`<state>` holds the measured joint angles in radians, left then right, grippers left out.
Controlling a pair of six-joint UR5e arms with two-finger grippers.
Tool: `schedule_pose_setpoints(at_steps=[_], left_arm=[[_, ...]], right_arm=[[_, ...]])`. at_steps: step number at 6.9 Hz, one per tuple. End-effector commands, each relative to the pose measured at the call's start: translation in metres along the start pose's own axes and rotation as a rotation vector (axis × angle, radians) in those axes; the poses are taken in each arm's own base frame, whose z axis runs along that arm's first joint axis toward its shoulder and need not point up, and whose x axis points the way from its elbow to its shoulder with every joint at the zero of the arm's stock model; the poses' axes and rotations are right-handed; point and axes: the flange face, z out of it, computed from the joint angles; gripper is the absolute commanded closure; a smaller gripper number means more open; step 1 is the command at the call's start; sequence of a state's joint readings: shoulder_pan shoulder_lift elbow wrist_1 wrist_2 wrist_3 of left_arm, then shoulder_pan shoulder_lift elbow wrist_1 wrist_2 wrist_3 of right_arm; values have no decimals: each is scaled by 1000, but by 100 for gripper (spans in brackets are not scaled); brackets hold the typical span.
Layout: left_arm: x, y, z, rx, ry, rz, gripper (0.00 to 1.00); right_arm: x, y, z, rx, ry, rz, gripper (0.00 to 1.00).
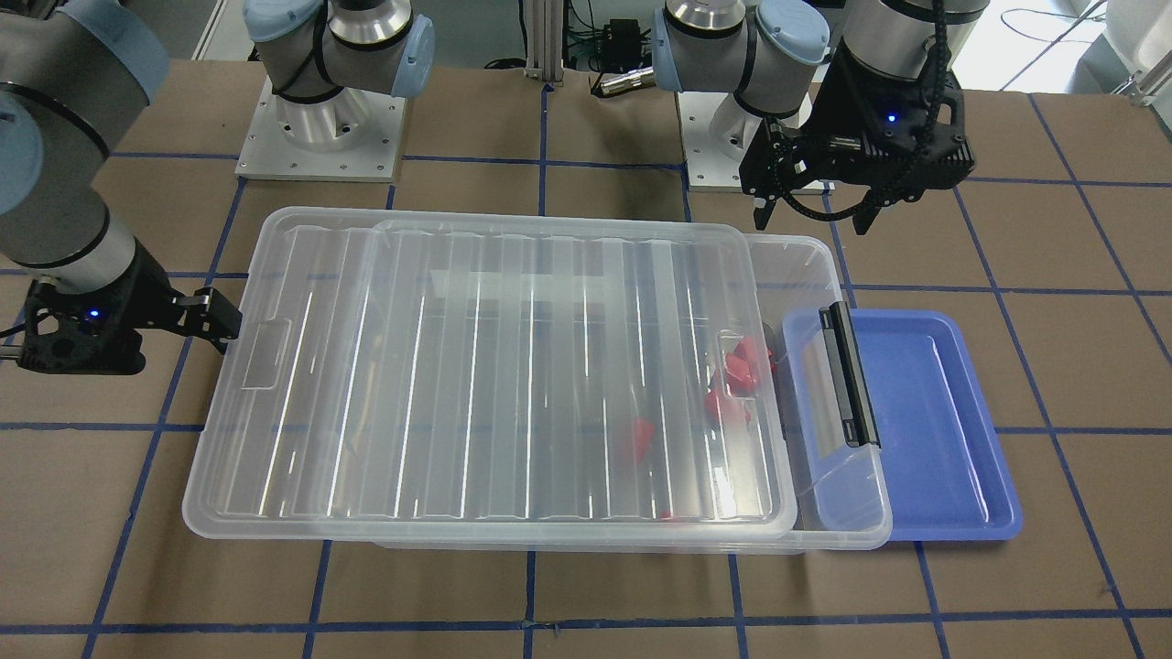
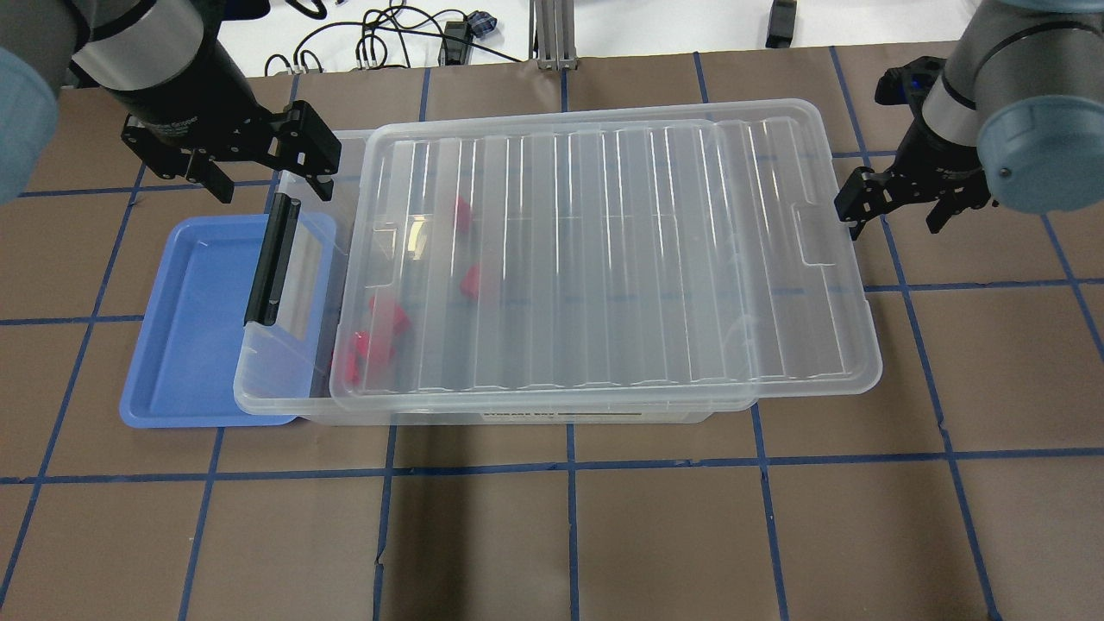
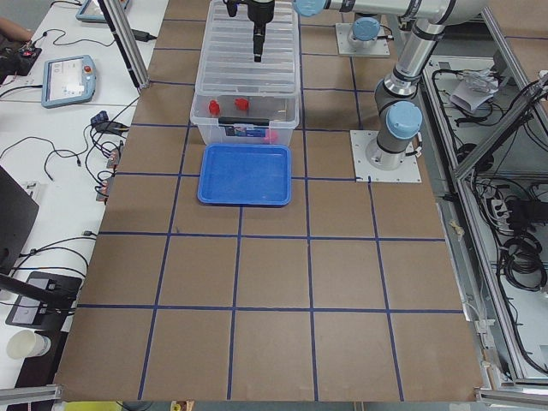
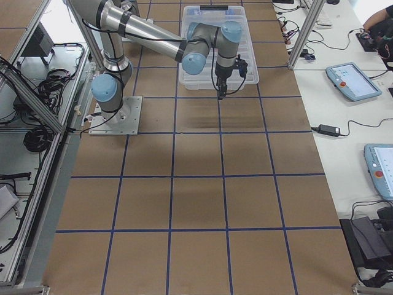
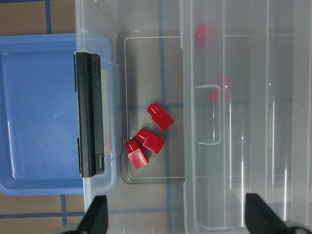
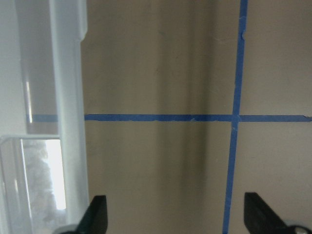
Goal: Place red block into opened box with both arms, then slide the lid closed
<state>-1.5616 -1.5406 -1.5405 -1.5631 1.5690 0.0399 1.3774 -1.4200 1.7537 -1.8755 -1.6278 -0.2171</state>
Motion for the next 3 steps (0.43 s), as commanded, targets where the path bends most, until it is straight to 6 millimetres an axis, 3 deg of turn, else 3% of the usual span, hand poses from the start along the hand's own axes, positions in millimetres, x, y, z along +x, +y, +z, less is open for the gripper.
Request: schedule_pose_setpoints(at_steps=[1, 2, 3], left_arm=[[0, 0, 0, -1, -2, 0, 0], [0, 0, 0, -1, 0, 0, 0], [0, 1, 0, 1, -2, 0, 0]], right_arm=[[-53, 0, -10, 41, 9, -57, 0], [-71, 1, -8, 52, 12, -88, 0], [-71, 0, -7, 50, 12, -89, 0]])
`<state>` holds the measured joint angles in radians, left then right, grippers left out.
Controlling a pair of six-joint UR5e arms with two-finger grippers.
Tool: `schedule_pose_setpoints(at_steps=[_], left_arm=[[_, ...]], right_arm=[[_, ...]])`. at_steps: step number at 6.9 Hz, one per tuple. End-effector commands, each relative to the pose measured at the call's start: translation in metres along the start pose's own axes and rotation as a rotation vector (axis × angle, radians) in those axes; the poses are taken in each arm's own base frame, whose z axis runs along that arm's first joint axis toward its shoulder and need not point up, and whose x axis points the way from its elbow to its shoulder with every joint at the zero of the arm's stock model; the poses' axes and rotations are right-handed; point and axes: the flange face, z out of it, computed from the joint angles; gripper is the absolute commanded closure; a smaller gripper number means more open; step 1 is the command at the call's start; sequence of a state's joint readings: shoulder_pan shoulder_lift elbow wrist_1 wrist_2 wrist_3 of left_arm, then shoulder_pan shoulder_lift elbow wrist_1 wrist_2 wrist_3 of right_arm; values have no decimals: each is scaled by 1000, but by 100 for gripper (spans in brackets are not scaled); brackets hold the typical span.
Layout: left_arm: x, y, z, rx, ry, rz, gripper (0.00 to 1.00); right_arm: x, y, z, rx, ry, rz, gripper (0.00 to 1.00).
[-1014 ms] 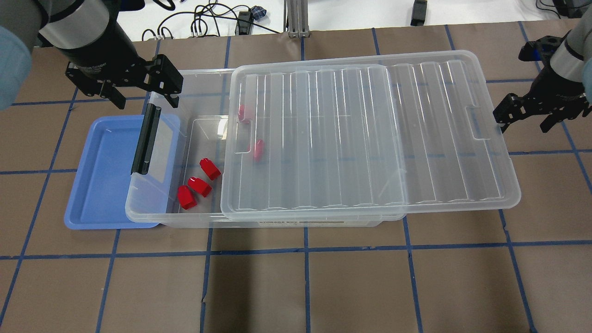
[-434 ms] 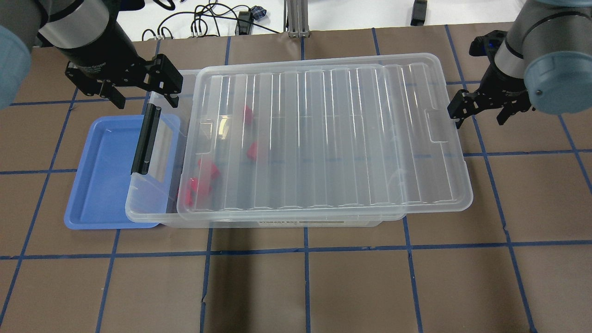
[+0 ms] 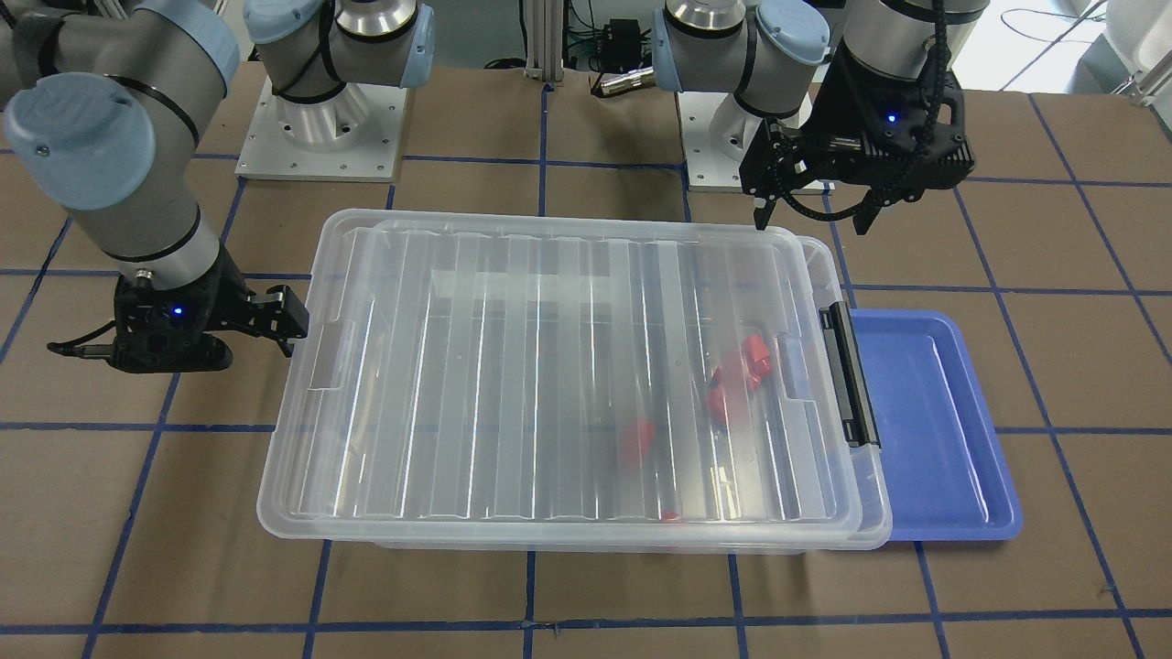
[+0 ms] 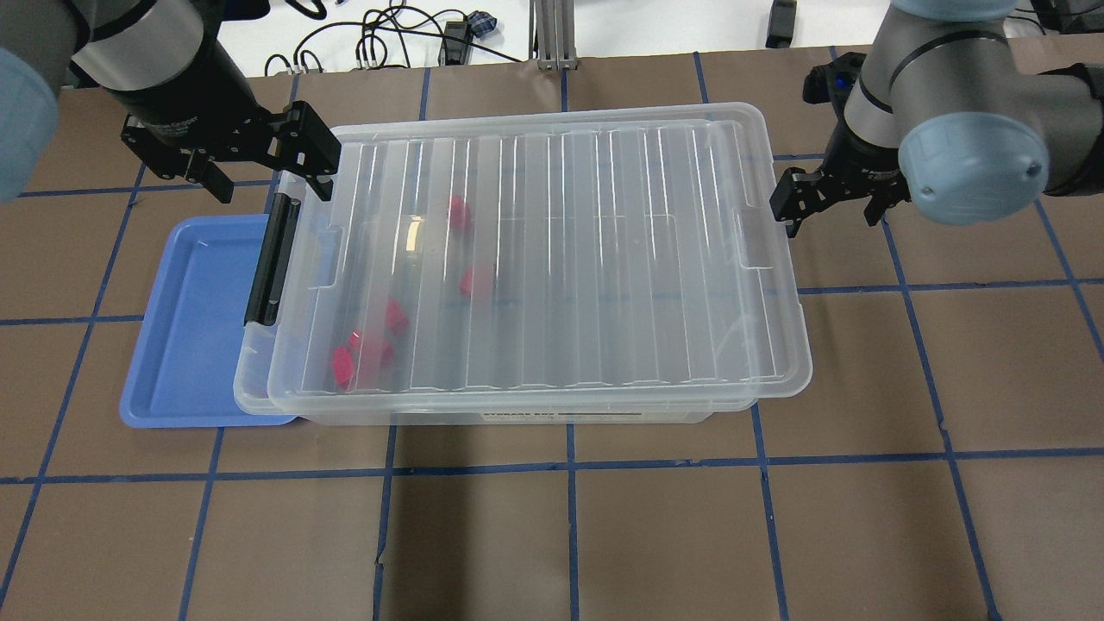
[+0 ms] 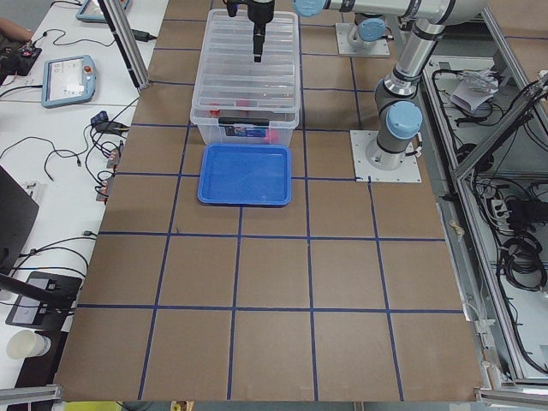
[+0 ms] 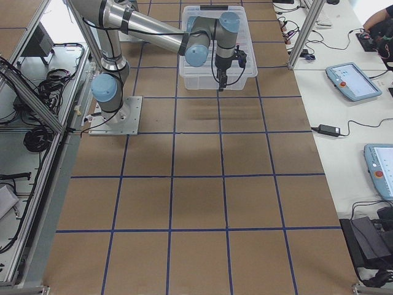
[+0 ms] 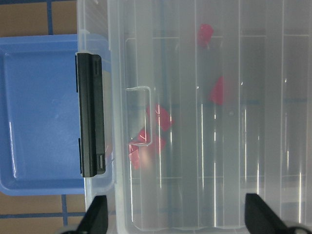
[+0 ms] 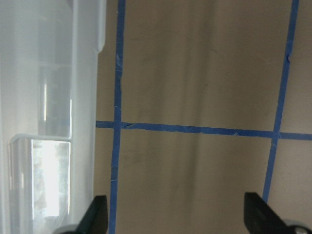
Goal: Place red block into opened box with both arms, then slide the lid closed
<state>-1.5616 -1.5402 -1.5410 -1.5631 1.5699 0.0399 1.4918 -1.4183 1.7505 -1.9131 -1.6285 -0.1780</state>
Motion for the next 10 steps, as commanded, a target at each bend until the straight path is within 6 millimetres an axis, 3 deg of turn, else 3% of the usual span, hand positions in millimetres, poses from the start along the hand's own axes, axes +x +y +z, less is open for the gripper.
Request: schedule_pose_setpoints(at_steps=[1, 2, 4, 6, 7, 10], left_arm=[[0, 1, 0, 1, 2, 0, 0], [0, 0, 1, 0, 2, 0, 0], [0, 1, 2, -4, 2, 0, 0], [0, 1, 3, -5, 4, 0, 0], [0, 0, 4, -7, 4, 0, 0], [0, 1, 4, -7, 4, 0, 0]], right_arm=[[-9, -4, -1, 7, 3, -19, 0], [-3, -7, -8, 18, 7, -12, 0], [-7, -6, -86, 86, 16, -8, 0], [-48, -1, -148, 76, -46, -6, 0], [-72, 2, -151, 34, -53, 23, 0], [-74, 3, -150, 33, -58, 21, 0]])
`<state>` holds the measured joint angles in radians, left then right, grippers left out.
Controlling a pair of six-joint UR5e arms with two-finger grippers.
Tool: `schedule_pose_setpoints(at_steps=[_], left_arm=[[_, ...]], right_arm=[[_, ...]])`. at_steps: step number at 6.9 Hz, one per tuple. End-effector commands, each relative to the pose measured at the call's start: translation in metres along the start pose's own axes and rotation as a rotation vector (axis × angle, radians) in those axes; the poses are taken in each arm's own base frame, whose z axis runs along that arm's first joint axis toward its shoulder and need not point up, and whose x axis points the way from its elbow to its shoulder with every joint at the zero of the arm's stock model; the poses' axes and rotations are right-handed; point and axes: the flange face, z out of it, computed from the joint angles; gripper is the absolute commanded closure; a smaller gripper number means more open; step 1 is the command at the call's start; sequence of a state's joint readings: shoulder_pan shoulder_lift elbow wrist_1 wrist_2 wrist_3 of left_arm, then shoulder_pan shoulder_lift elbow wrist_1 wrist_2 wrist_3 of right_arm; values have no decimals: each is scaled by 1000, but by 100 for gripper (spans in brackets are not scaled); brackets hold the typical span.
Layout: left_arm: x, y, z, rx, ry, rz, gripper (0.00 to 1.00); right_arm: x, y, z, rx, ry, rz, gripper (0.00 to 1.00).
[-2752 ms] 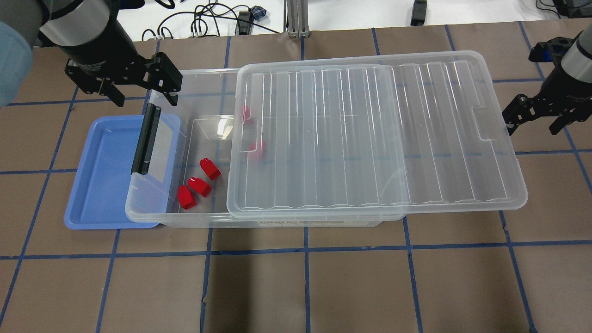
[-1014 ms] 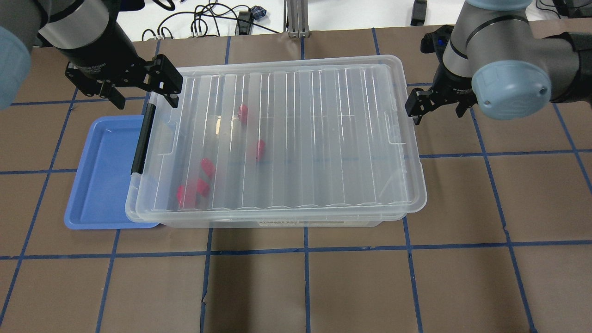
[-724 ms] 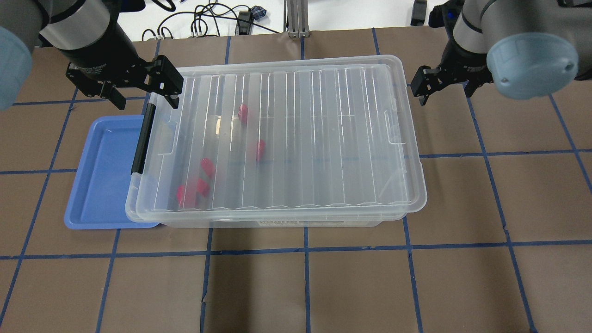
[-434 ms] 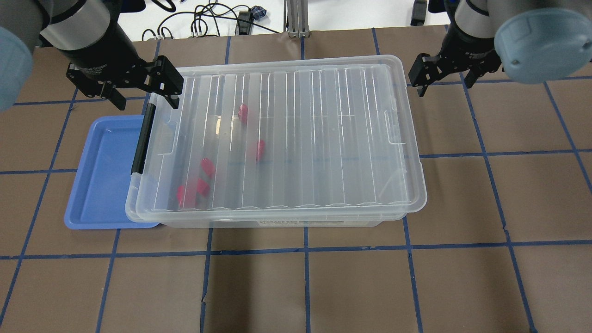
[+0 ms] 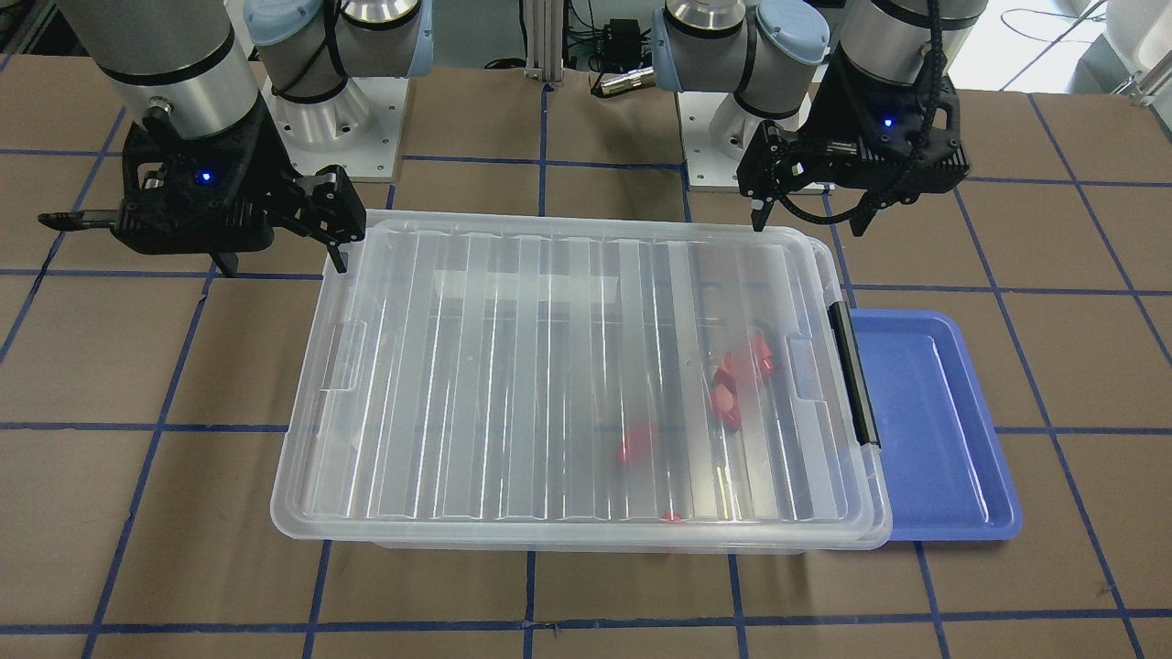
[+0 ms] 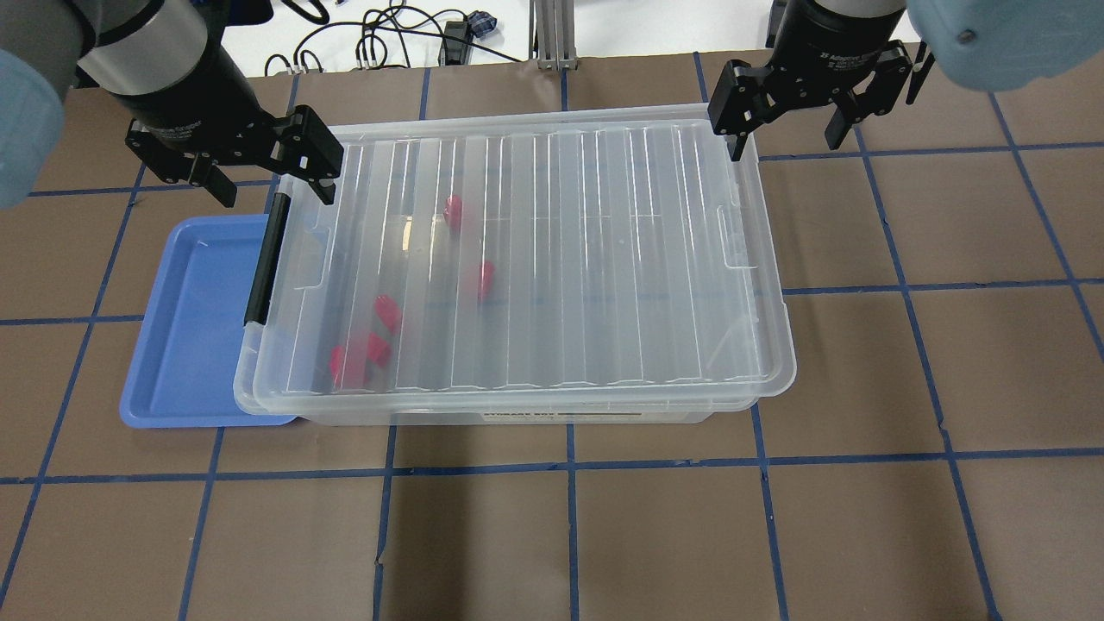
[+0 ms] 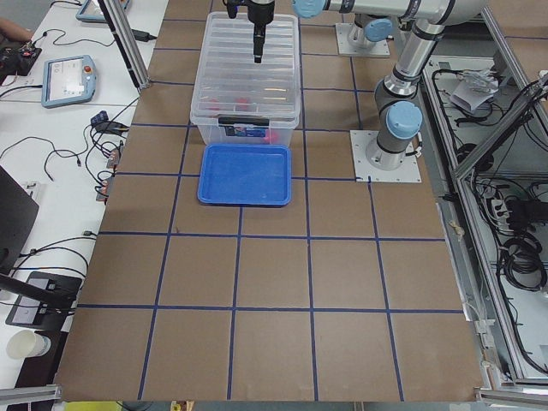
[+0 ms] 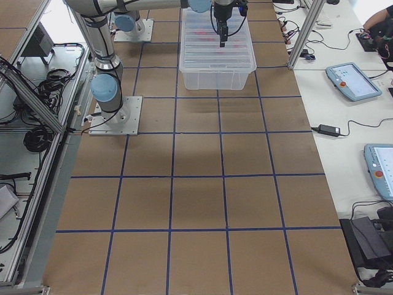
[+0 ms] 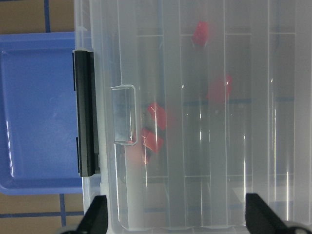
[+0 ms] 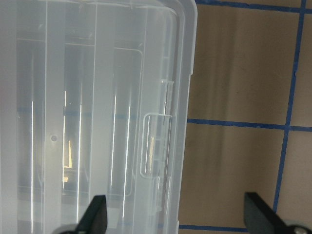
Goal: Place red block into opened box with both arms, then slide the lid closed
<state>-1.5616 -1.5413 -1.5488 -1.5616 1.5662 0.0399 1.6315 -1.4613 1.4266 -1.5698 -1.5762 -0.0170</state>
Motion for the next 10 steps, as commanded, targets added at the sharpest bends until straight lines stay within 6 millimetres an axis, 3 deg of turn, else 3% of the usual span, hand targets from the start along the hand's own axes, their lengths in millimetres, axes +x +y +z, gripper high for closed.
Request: schedule_pose_setpoints(at_steps=[1, 10], left_arm=[[0, 0, 0, 1, 0, 0, 0], [0, 1, -7, 14, -5, 0, 0]], right_arm=[[-2, -1, -1, 5, -5, 2, 0], [11, -4, -2, 17, 9, 52, 0]])
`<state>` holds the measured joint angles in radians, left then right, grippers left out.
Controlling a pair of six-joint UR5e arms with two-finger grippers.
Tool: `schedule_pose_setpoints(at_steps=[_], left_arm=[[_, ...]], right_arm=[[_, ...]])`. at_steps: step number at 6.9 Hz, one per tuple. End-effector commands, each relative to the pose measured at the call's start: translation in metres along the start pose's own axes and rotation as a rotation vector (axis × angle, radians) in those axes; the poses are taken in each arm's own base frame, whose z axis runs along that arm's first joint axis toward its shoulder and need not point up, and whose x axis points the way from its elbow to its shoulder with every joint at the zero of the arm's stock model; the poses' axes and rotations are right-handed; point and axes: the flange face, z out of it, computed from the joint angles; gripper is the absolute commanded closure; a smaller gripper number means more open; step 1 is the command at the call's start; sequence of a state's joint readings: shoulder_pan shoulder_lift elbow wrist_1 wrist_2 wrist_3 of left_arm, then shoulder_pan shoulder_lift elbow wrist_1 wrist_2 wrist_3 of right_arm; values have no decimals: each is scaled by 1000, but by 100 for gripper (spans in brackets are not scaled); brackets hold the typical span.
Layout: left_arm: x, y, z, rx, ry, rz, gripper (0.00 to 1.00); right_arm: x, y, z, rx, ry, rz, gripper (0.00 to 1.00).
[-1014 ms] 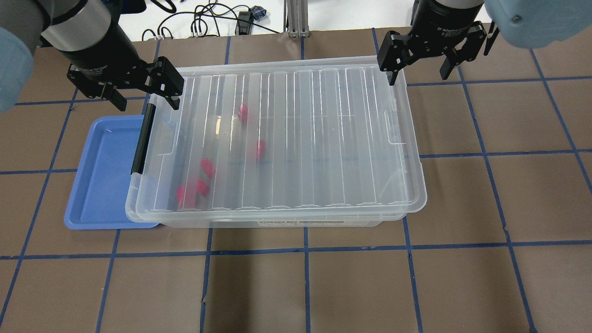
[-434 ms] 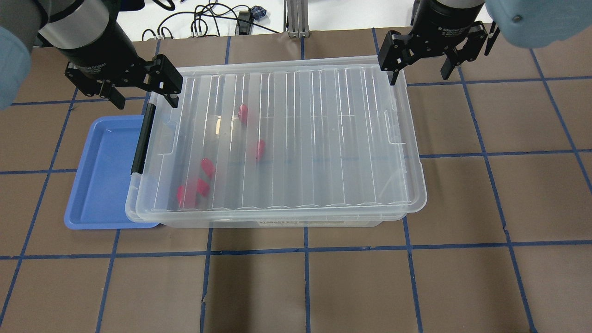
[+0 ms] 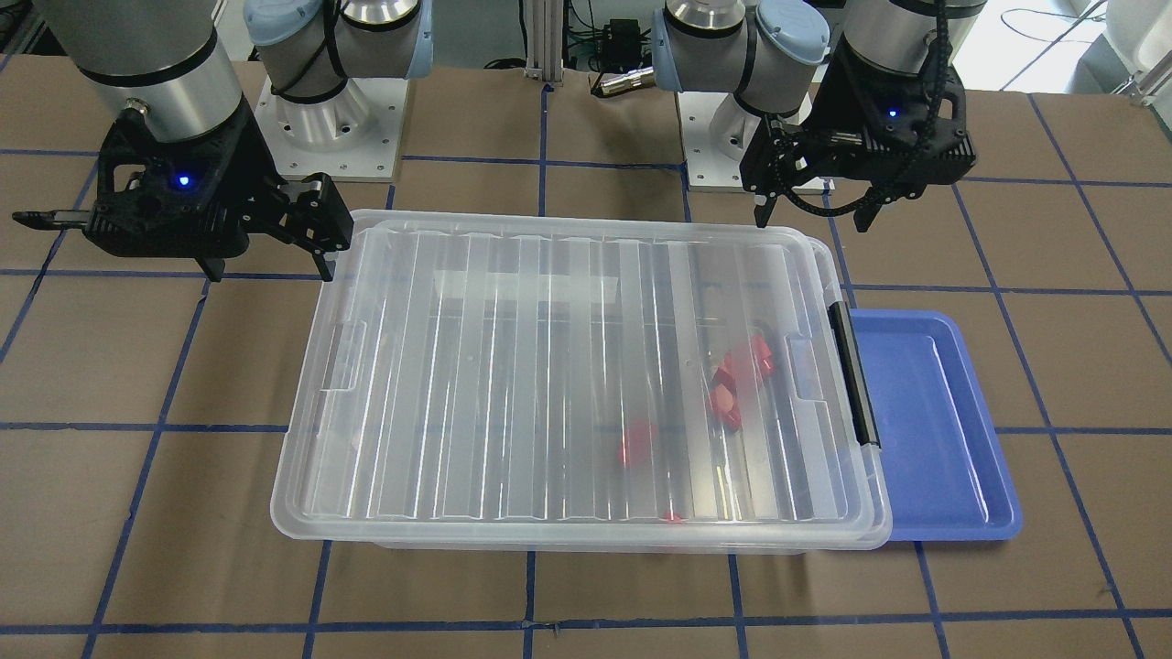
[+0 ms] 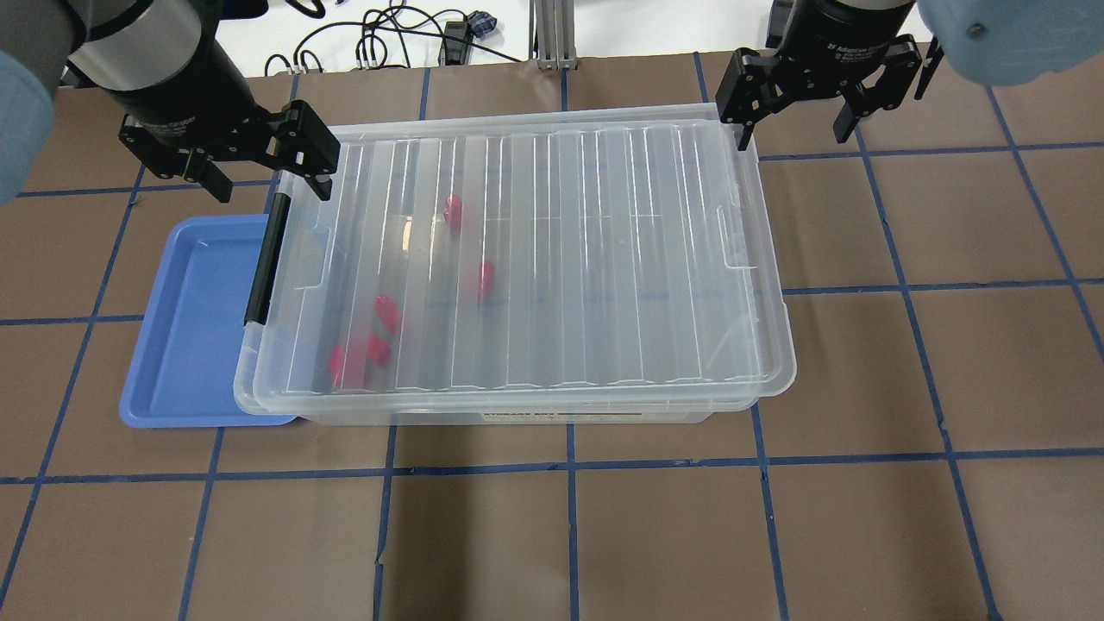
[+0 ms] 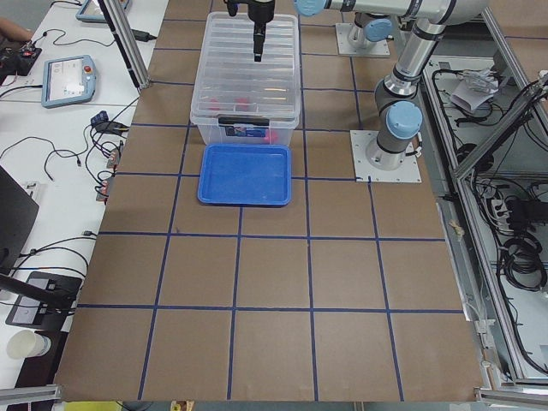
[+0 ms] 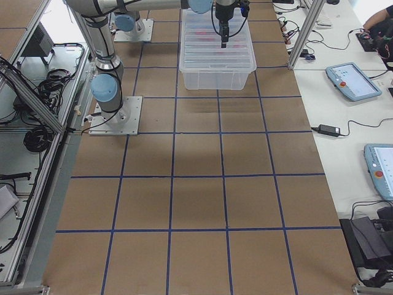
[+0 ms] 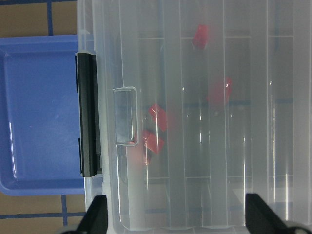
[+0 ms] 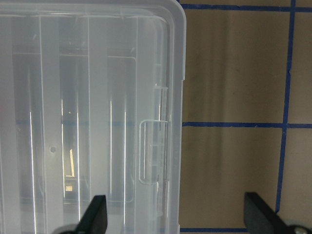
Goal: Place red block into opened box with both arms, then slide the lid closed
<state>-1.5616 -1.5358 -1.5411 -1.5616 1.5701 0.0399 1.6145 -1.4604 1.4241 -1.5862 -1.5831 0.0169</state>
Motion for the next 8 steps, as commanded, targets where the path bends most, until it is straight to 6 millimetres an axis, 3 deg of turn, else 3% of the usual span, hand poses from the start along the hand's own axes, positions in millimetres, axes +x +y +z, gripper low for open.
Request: schedule_pose_setpoints(at_steps=[1, 6, 7, 8], left_arm=[[0, 0, -1, 1, -1, 0, 0], [-1, -2, -1, 3, 4, -3, 0], [-3, -11, 6, -9, 4, -8, 0], [-4, -18, -4, 9, 0, -6, 0]], right_arm=[[1, 0, 1, -1, 2, 1, 0], [1, 0, 1, -1, 2, 1, 0], [1, 0, 1, -1, 2, 1, 0], [1, 0, 0, 1, 2, 1, 0]])
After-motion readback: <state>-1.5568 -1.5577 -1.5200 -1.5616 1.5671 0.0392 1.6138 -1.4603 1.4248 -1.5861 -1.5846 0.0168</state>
